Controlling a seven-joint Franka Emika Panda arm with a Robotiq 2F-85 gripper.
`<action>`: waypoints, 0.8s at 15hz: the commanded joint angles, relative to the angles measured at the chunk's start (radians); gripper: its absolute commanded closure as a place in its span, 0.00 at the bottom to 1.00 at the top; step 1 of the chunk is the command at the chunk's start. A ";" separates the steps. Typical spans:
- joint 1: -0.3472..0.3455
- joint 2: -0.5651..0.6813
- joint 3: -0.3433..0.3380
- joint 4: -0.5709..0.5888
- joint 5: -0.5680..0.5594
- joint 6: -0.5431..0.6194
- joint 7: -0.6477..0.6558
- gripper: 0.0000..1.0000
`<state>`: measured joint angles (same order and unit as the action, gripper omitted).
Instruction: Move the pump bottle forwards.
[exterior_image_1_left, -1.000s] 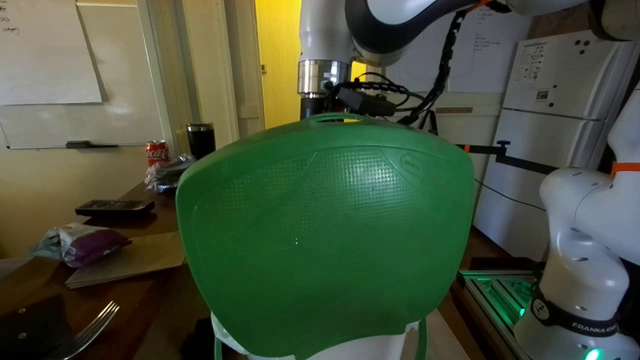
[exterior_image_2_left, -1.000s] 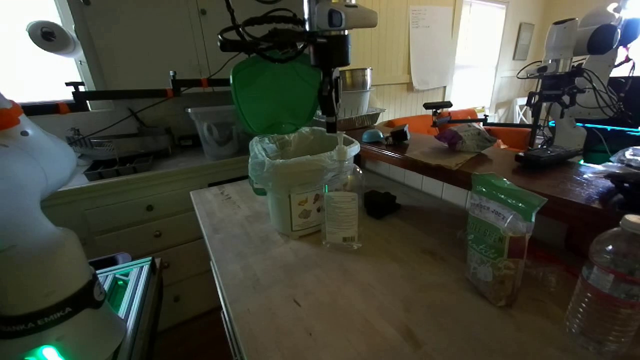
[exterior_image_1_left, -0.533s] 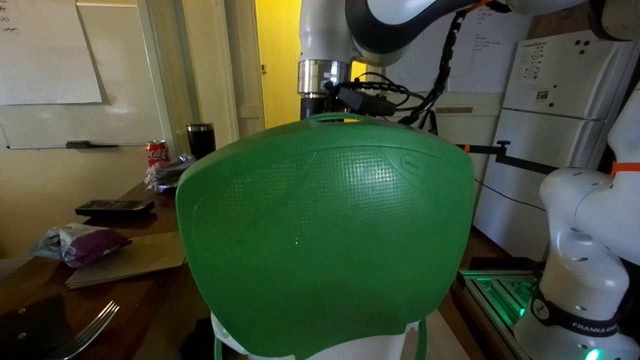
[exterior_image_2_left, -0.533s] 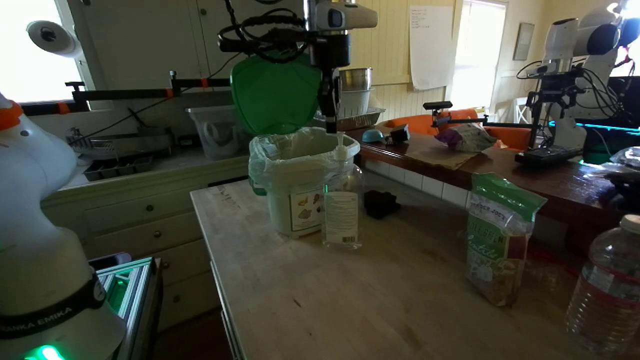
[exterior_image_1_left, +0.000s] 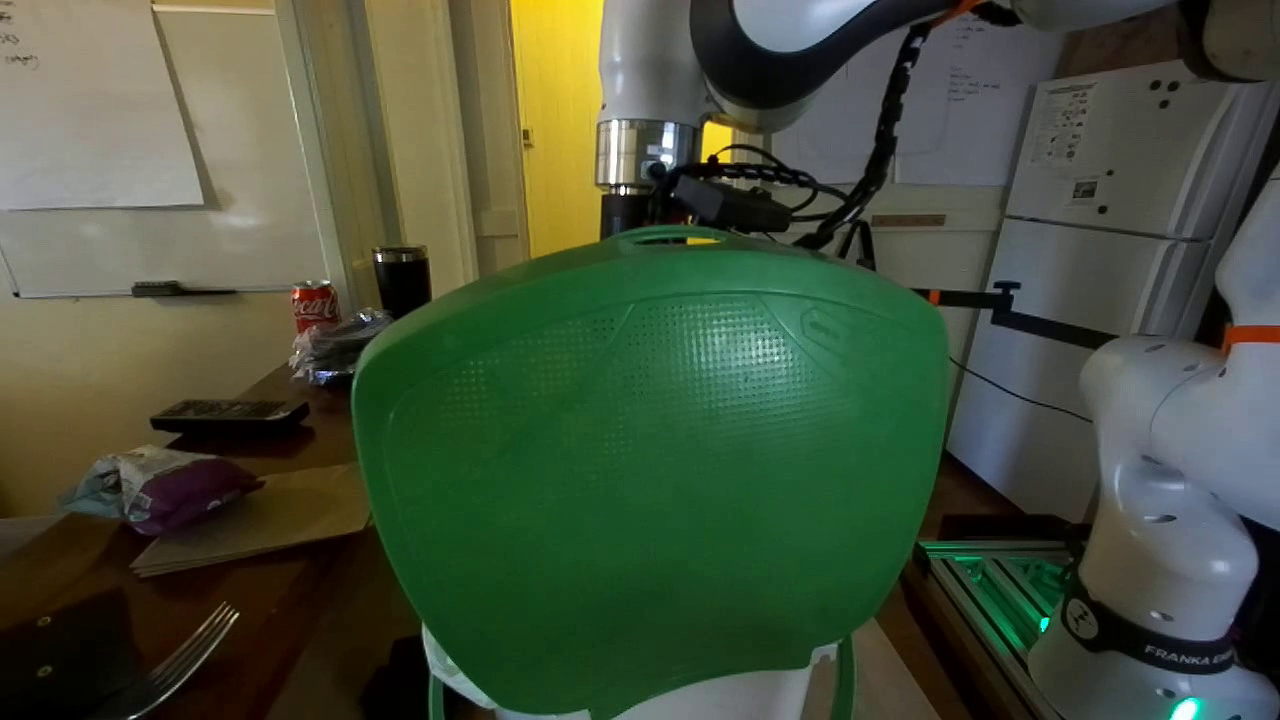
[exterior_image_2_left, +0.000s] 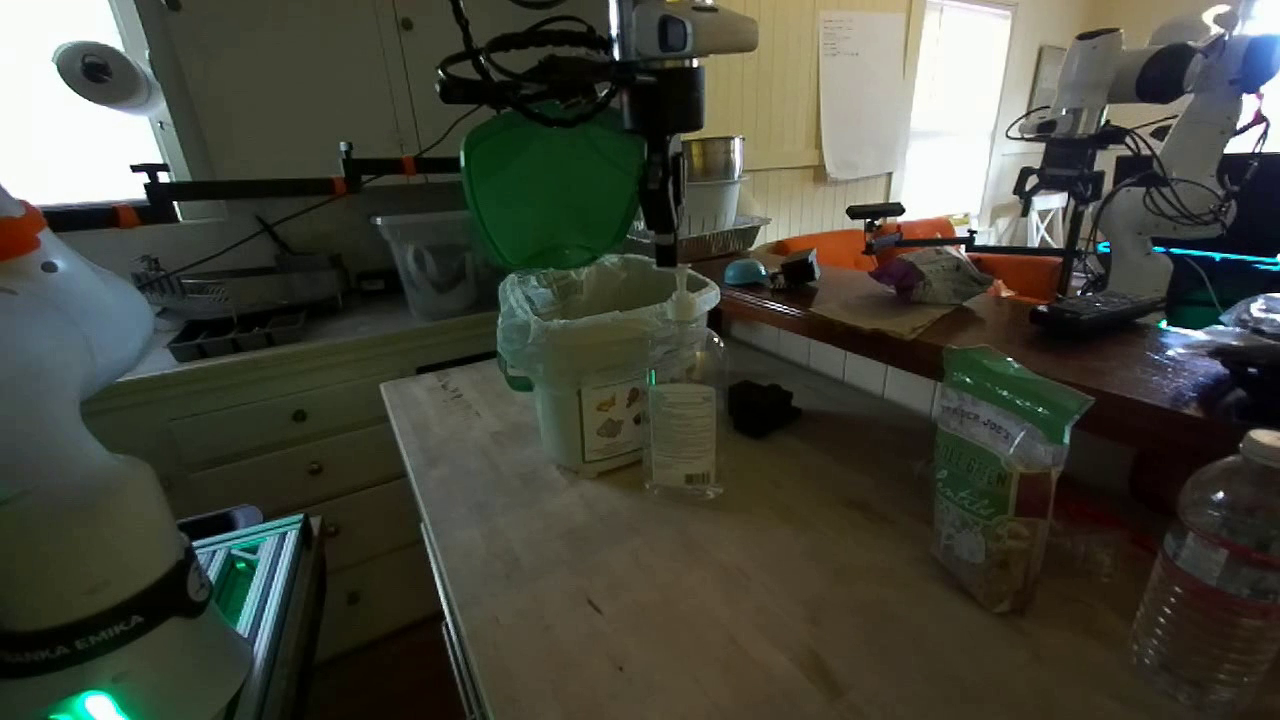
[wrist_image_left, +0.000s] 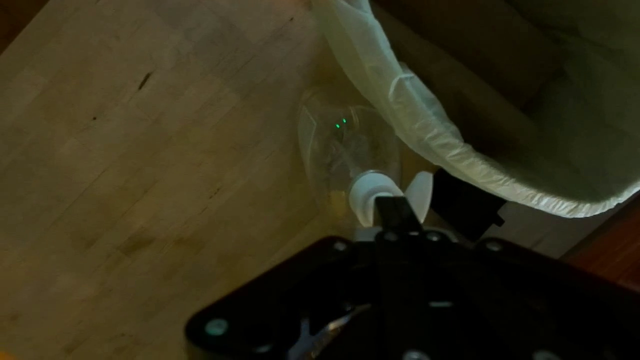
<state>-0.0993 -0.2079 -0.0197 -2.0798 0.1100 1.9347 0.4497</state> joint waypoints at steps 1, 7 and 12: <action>0.001 -0.004 0.000 -0.013 -0.017 0.023 0.005 1.00; 0.007 0.018 0.003 -0.016 -0.015 0.022 -0.007 1.00; 0.013 0.031 0.005 -0.020 -0.014 0.016 -0.009 1.00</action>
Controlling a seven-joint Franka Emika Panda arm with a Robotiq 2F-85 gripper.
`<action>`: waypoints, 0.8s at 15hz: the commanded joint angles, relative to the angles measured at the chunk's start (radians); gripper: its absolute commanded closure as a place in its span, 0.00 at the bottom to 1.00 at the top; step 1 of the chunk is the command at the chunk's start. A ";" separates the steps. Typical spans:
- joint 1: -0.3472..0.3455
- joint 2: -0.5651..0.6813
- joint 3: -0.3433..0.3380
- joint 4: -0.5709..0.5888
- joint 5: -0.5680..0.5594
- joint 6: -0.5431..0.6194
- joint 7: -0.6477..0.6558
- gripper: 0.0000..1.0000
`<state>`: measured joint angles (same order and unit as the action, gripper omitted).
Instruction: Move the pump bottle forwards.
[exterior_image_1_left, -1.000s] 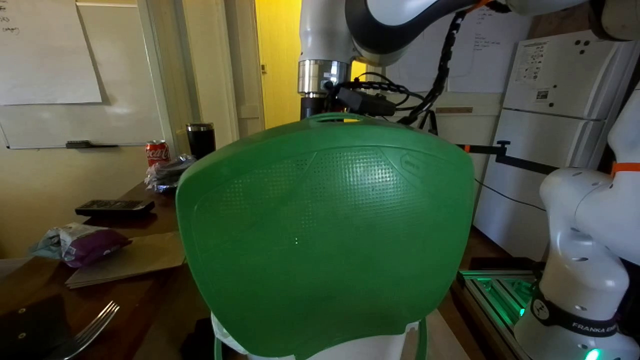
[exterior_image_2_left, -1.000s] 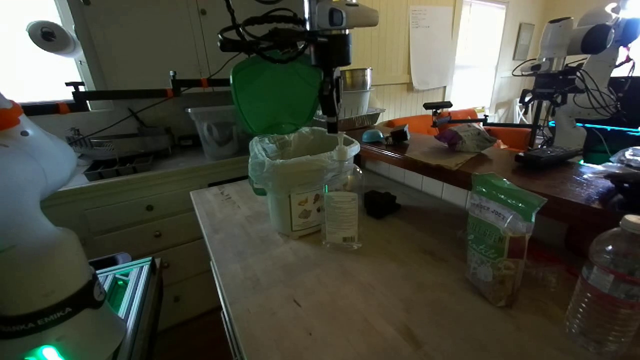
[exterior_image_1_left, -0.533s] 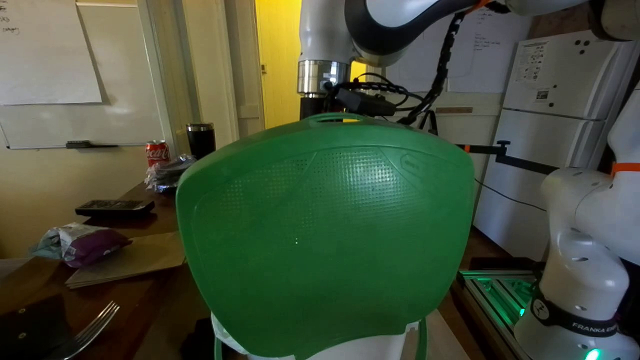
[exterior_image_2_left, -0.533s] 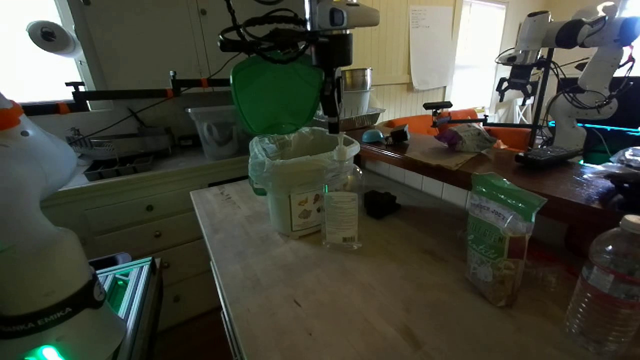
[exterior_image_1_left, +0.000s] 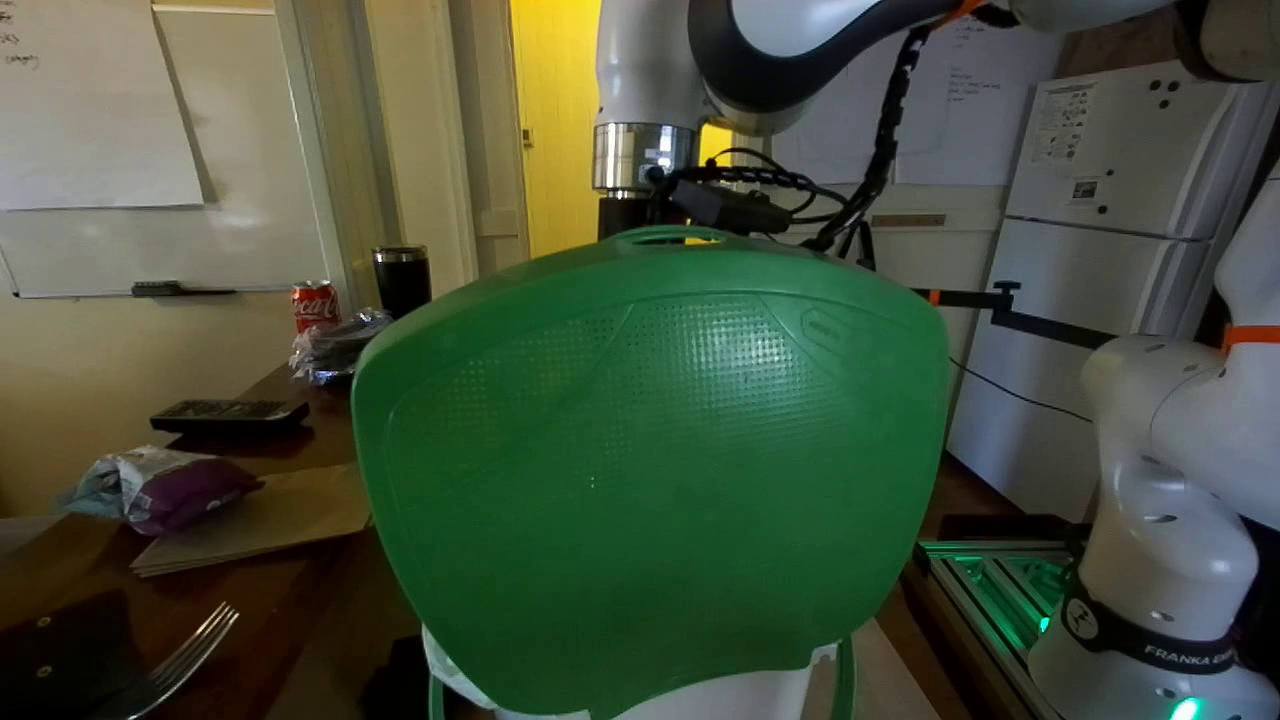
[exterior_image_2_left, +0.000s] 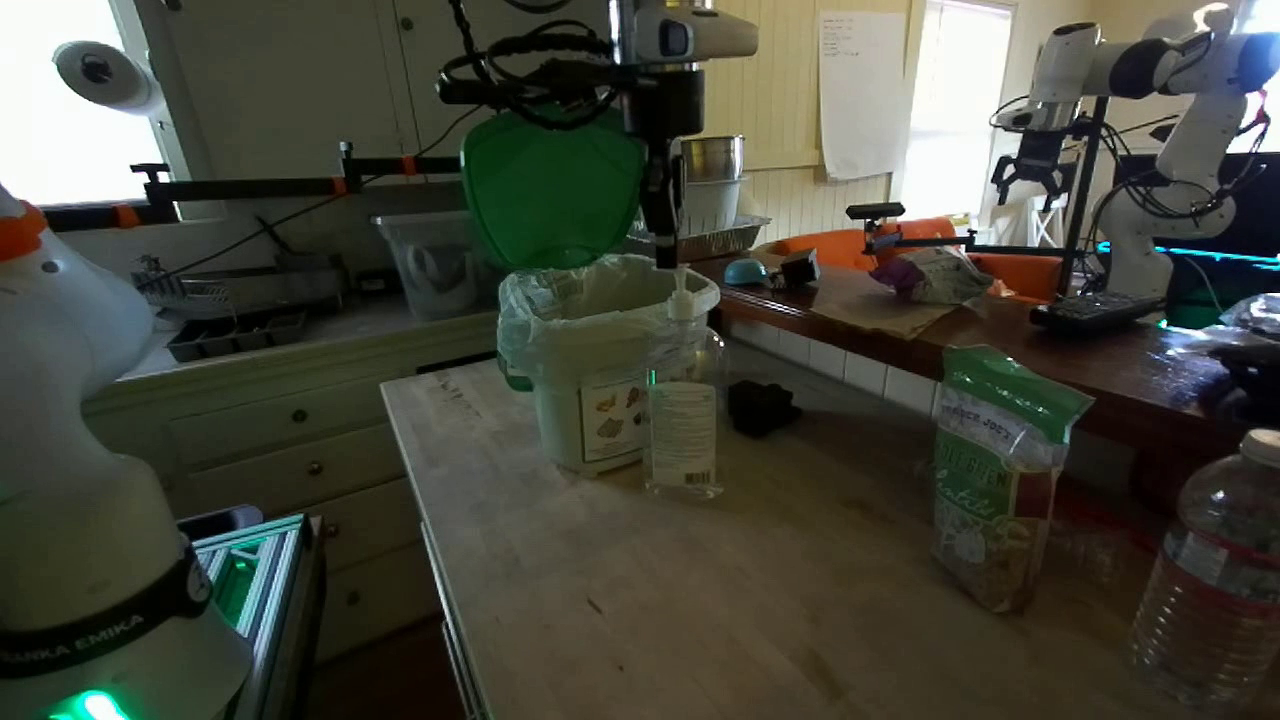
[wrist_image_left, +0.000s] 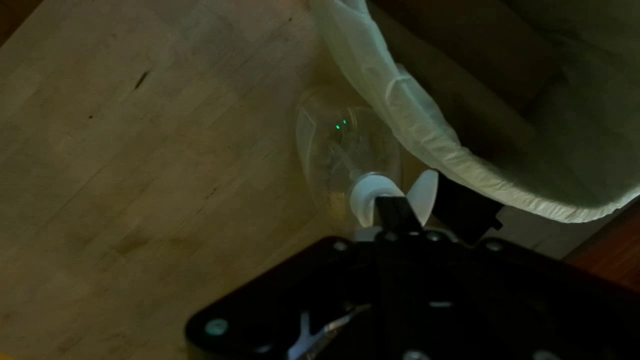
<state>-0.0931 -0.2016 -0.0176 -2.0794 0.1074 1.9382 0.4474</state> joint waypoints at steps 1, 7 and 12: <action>0.007 0.027 0.003 -0.022 -0.011 0.012 -0.007 1.00; 0.008 0.035 0.005 -0.033 -0.019 0.002 -0.006 1.00; 0.010 0.044 0.005 -0.040 -0.016 -0.005 -0.006 1.00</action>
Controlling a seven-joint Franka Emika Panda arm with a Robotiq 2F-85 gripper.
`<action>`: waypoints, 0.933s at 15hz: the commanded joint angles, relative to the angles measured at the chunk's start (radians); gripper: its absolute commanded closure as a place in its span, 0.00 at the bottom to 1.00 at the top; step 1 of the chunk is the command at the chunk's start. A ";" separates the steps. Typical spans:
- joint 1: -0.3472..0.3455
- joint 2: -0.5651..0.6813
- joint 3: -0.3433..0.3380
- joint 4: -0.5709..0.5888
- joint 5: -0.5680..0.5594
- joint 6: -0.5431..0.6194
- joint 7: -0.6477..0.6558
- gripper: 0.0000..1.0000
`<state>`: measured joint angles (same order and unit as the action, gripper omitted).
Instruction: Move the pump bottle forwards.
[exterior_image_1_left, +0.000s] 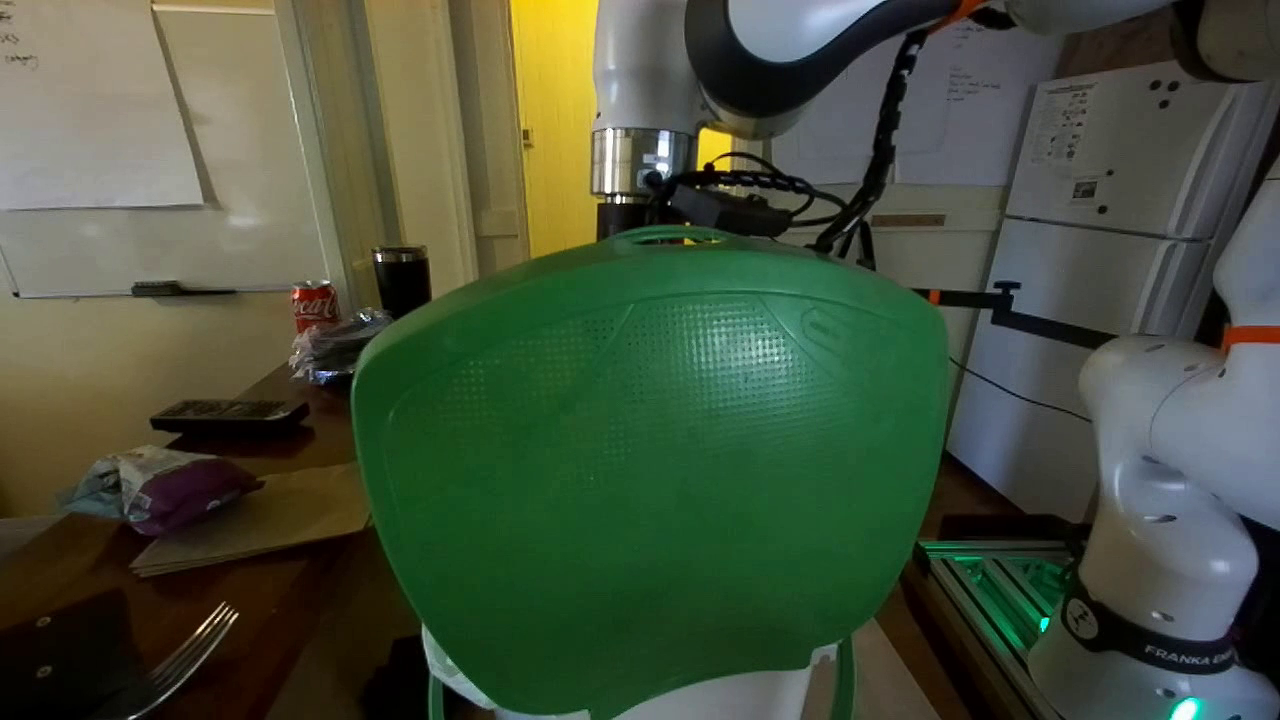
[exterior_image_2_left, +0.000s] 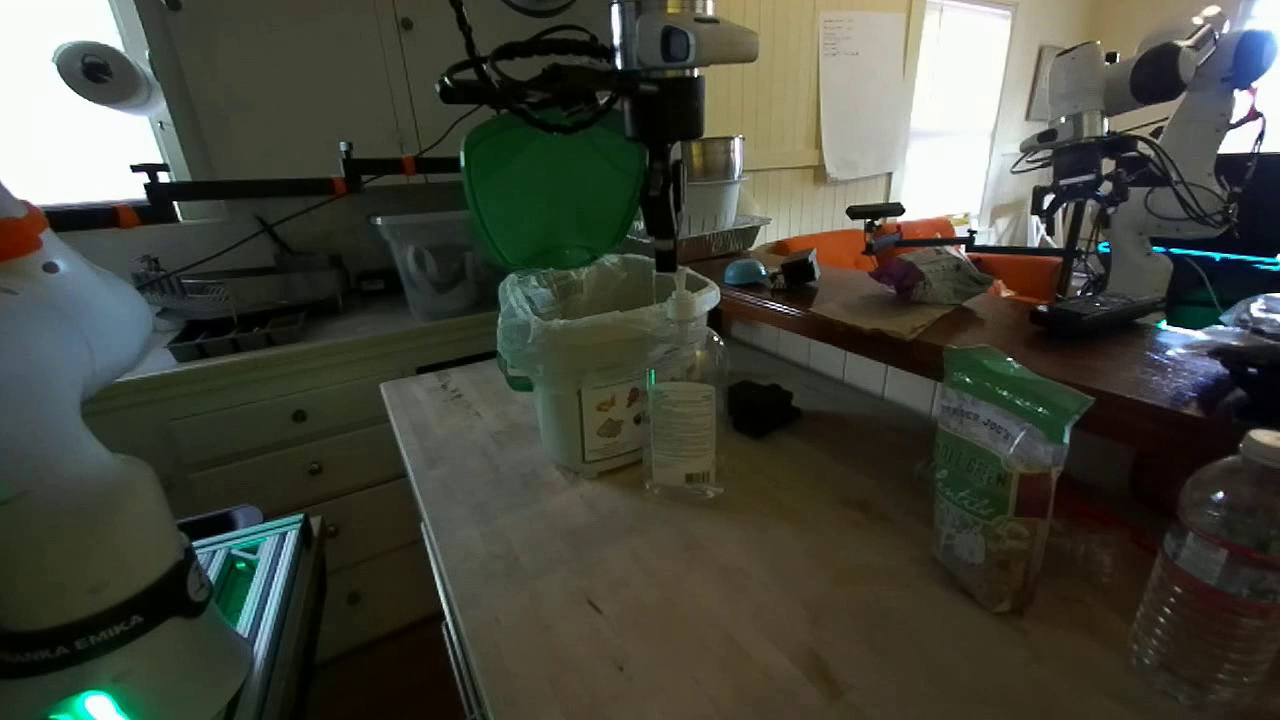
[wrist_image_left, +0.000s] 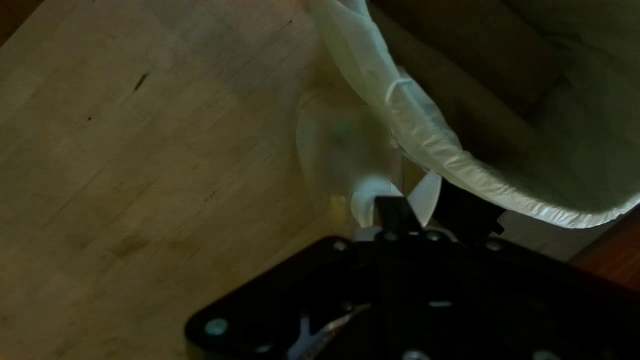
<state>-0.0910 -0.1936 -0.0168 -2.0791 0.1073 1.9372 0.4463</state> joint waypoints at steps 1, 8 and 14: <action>0.008 0.038 0.005 -0.041 -0.017 -0.004 -0.004 1.00; 0.001 0.028 -0.002 -0.016 -0.015 -0.011 0.000 1.00; -0.007 0.017 -0.009 0.001 -0.016 -0.008 0.004 1.00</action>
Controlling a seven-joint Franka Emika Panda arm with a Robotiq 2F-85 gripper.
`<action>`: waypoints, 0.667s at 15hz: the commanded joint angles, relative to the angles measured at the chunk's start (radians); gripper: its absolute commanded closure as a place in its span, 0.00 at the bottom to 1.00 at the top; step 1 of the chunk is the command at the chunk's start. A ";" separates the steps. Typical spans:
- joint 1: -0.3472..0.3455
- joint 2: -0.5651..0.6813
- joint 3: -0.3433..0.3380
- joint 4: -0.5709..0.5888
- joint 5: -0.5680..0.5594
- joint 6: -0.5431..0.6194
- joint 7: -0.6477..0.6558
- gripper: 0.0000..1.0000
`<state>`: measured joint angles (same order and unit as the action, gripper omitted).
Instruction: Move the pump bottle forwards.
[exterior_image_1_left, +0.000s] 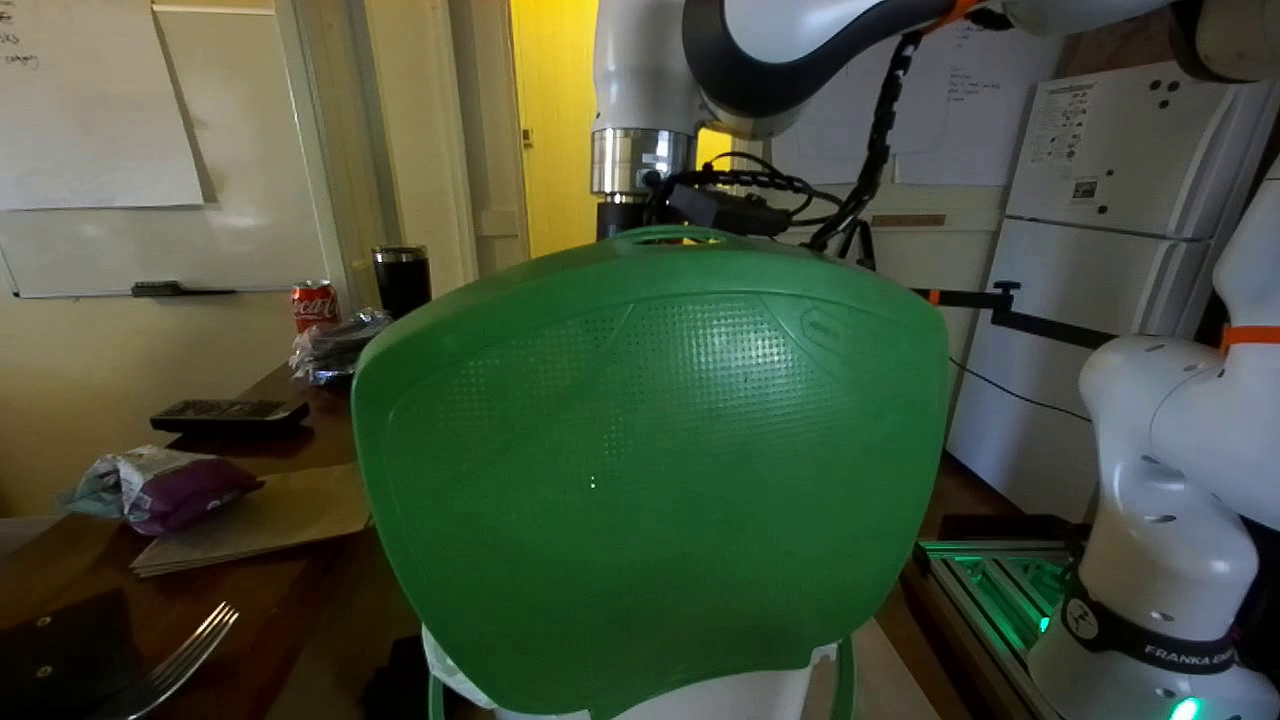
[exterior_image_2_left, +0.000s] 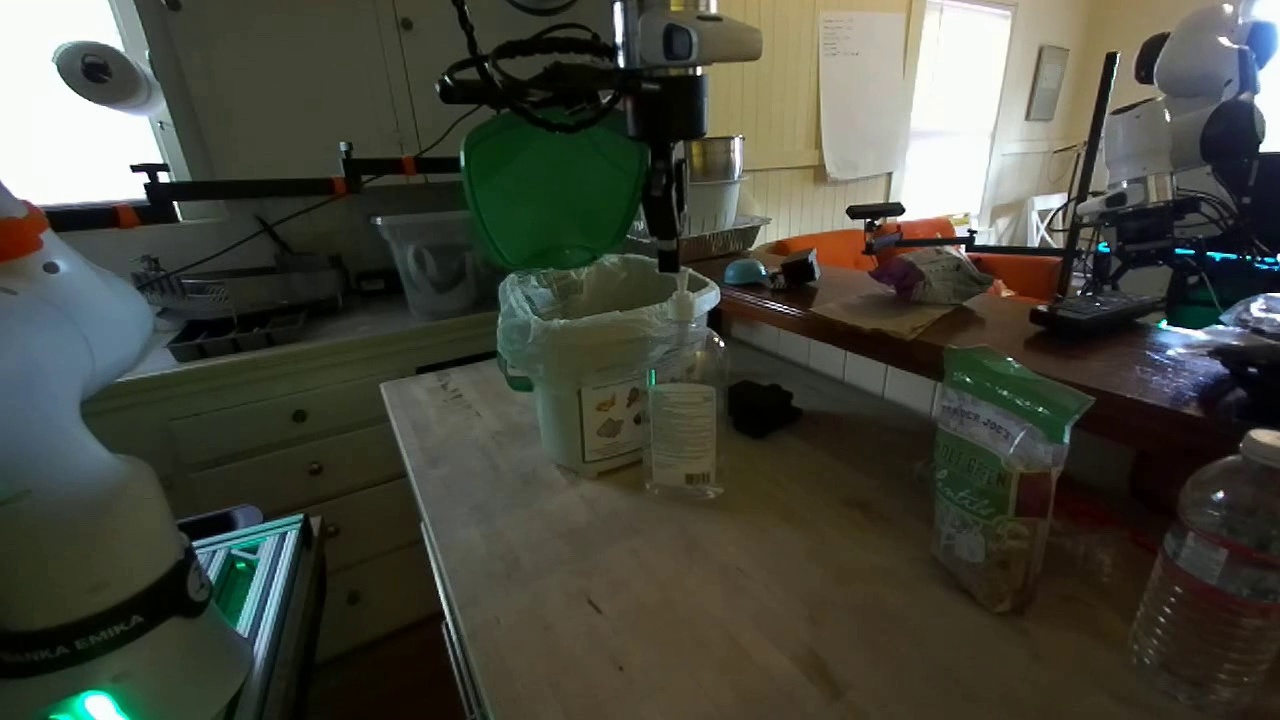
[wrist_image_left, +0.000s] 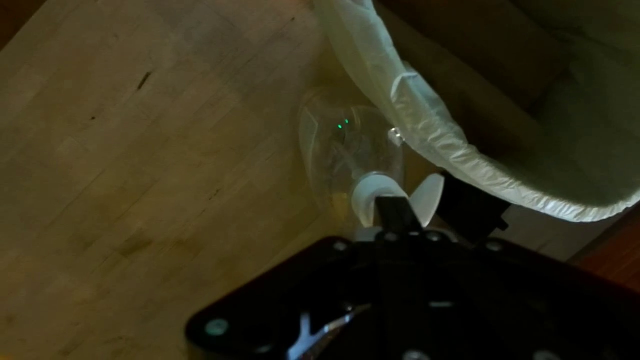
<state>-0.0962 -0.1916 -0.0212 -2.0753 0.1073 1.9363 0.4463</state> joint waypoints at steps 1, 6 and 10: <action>-0.002 0.014 -0.006 -0.002 -0.015 -0.006 0.004 1.00; -0.004 0.007 -0.007 0.001 -0.018 -0.007 0.007 1.00; -0.005 -0.001 -0.009 0.002 -0.015 -0.008 0.006 1.00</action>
<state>-0.0997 -0.1918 -0.0262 -2.0725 0.1073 1.9362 0.4470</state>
